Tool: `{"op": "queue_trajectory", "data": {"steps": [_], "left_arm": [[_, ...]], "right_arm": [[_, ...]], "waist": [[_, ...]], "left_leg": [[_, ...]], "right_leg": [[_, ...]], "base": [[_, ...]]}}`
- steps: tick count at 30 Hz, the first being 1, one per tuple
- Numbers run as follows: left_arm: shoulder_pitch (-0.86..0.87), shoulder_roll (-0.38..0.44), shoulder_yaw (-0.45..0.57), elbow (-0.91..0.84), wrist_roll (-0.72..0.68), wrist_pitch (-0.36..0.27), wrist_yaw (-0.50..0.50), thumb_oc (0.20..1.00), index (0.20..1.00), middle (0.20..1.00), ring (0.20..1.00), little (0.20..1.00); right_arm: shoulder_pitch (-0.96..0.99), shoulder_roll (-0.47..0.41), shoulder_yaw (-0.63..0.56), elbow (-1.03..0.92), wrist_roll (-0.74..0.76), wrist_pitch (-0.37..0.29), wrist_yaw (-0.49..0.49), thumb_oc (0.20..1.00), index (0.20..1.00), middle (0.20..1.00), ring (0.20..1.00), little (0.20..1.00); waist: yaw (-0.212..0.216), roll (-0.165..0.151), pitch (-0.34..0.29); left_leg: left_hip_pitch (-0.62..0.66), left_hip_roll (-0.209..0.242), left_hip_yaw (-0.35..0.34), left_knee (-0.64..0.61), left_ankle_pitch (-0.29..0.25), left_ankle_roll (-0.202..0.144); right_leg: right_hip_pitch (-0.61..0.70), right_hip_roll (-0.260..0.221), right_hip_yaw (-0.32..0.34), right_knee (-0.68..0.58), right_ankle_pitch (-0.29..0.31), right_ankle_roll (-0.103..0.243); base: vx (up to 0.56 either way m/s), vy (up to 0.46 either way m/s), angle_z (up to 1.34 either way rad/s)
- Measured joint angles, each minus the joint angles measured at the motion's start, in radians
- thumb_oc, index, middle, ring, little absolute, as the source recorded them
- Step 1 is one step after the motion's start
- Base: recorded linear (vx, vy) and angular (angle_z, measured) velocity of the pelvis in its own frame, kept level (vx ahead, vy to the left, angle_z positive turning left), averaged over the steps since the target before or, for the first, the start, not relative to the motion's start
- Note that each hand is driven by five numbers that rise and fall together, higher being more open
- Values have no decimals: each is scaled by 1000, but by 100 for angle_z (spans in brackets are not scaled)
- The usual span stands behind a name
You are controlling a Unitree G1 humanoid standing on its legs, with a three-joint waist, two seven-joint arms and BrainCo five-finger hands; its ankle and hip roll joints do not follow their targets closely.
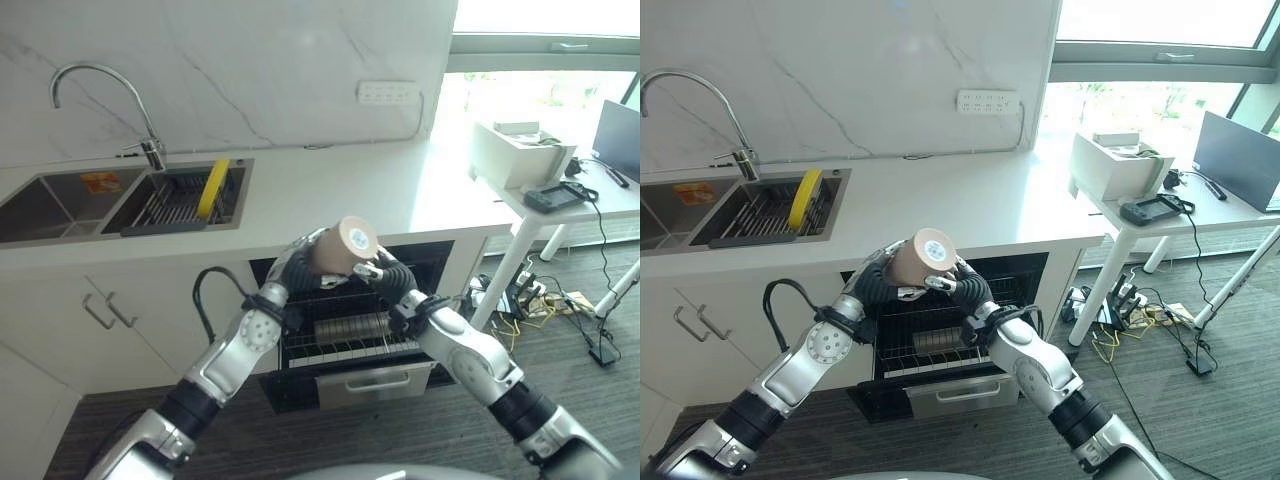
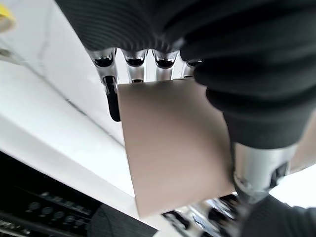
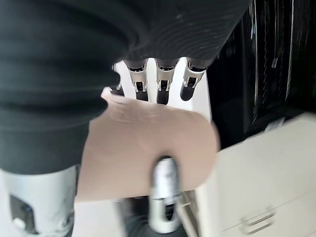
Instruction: Place the dishes in the dishwasher.
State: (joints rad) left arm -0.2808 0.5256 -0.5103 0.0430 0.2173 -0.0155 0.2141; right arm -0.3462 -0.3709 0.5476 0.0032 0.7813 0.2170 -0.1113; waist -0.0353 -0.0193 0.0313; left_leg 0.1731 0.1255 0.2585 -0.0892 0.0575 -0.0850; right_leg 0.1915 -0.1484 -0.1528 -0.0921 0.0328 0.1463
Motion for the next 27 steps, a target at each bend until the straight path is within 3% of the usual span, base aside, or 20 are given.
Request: {"op": "queue_trajectory", "data": {"steps": [7, 10, 13, 20, 27], "left_arm": [[-41, -13, 0, 16, 0, 21, -1, 200, 200, 200, 200, 200], [-76, -27, -2, 16, -1, 37, -1, 200, 200, 200, 200, 200], [-84, -42, -2, 16, -17, 58, 1, 200, 200, 200, 200, 200], [-84, -59, -1, 15, -44, 65, 25, 200, 200, 200, 200, 200], [-84, -73, -2, 15, -45, 62, 36, 200, 200, 200, 200, 200]], "right_arm": [[-78, 1, 26, -1, -137, 134, -59, 1000, 1000, 1000, 1000, 1000], [-114, 6, 33, 4, -159, 160, -96, 1000, 1000, 1000, 1000, 1000], [-124, 13, 33, -3, -209, 158, -149, 1000, 1000, 1000, 1000, 1000], [-124, 47, 31, -9, -251, 69, -271, 1000, 1000, 1000, 1000, 1000], [-118, 49, 33, -9, -237, 8, -312, 1000, 1000, 1000, 1000, 1000]], "waist": [[-2, -4, -2], [2, -4, -2], [6, -3, -2], [18, 11, -1], [19, 28, -1]], "left_leg": [[1, 0, 1, 0, 1, 0], [2, 0, 1, 0, 1, 0], [2, -1, 1, 0, 1, 0], [2, -2, 0, 0, 1, 0], [1, -2, 0, 0, 1, 0]], "right_leg": [[1, 1, 1, 5, 0, 0], [2, 1, 1, 4, 0, 0], [1, 0, 1, 5, 0, 0], [2, -1, 1, 0, 0, 0], [1, -1, 0, 0, 0, 0]], "base": [[0, 0, 0], [0, 0, 0], [0, 0, 0], [0, 0, 0], [0, 0, 0]]}}
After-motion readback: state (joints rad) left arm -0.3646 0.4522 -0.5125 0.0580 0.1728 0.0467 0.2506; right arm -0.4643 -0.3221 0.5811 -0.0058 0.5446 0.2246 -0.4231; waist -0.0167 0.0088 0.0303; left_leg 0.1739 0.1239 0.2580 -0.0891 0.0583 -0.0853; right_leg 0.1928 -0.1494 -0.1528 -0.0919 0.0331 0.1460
